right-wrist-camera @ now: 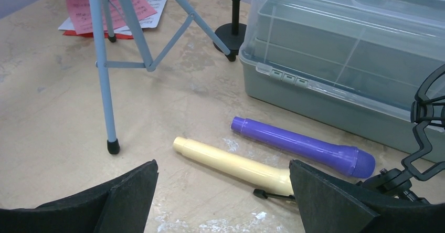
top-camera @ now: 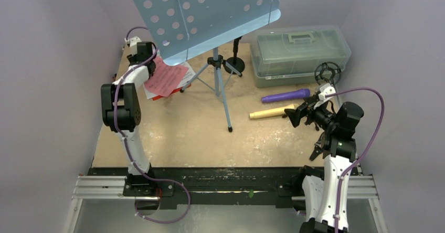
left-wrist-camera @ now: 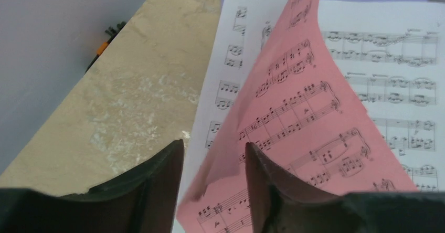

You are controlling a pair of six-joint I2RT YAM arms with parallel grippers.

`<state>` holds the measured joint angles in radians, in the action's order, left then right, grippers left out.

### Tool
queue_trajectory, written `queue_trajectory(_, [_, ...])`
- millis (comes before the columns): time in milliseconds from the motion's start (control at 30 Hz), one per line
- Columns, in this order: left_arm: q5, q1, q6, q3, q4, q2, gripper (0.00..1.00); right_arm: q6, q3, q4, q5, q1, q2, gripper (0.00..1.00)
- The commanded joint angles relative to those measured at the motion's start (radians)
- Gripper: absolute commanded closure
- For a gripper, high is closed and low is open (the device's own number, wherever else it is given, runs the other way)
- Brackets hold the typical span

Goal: Pack up the instrument practice props
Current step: Place the sheet music at the corner of the board.

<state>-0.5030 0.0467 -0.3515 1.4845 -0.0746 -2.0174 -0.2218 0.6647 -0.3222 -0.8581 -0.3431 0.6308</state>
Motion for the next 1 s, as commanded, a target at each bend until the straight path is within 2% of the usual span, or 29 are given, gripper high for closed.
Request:
queue_trajectory(0, [-0.2, 0.016, -0.156, 0.177, -0.258, -0.047, 0.35, -0.014, -0.001, 0.025, -0.021, -0.004, -0.015, 0.01])
queue_trajectory(33, [-0.258, 0.015, -0.204, 0.214, -0.336, -0.053, 0.2, -0.014, -0.002, 0.025, -0.021, -0.005, -0.015, 0.01])
queue_trajectory(67, [-0.306, 0.015, -0.254, 0.247, -0.409, -0.054, 0.1, -0.014, -0.002, 0.025, -0.021, -0.004, -0.016, 0.01])
queue_trajectory(100, [-0.333, 0.015, -0.292, 0.268, -0.471, -0.048, 0.05, -0.015, -0.001, 0.024, -0.022, -0.004, -0.016, 0.01])
queue_trajectory(167, [-0.333, 0.015, -0.349, 0.266, -0.542, -0.007, 0.01, -0.017, -0.001, 0.023, -0.023, -0.004, -0.016, 0.01])
queue_trajectory(233, [-0.287, 0.015, -0.394, 0.207, -0.558, 0.062, 0.0, -0.017, -0.001, 0.022, -0.024, -0.004, -0.016, 0.01])
queue_trajectory(433, [-0.085, 0.014, -0.432, -0.167, -0.399, 0.347, 0.0, -0.018, -0.004, 0.024, -0.018, -0.005, -0.018, 0.01])
queue_trajectory(633, [0.17, 0.012, -0.378, -0.363, -0.303, 0.591, 0.0, -0.025, -0.003, 0.021, -0.017, -0.004, -0.02, 0.01])
queue_trajectory(800, [0.472, 0.011, -0.268, -0.588, -0.092, 0.79, 0.0, -0.026, -0.006, 0.022, -0.012, -0.004, -0.026, 0.01])
queue_trajectory(967, [0.893, 0.01, -0.228, -0.749, 0.13, 0.898, 0.0, -0.028, -0.007, 0.021, -0.009, -0.004, -0.026, 0.01])
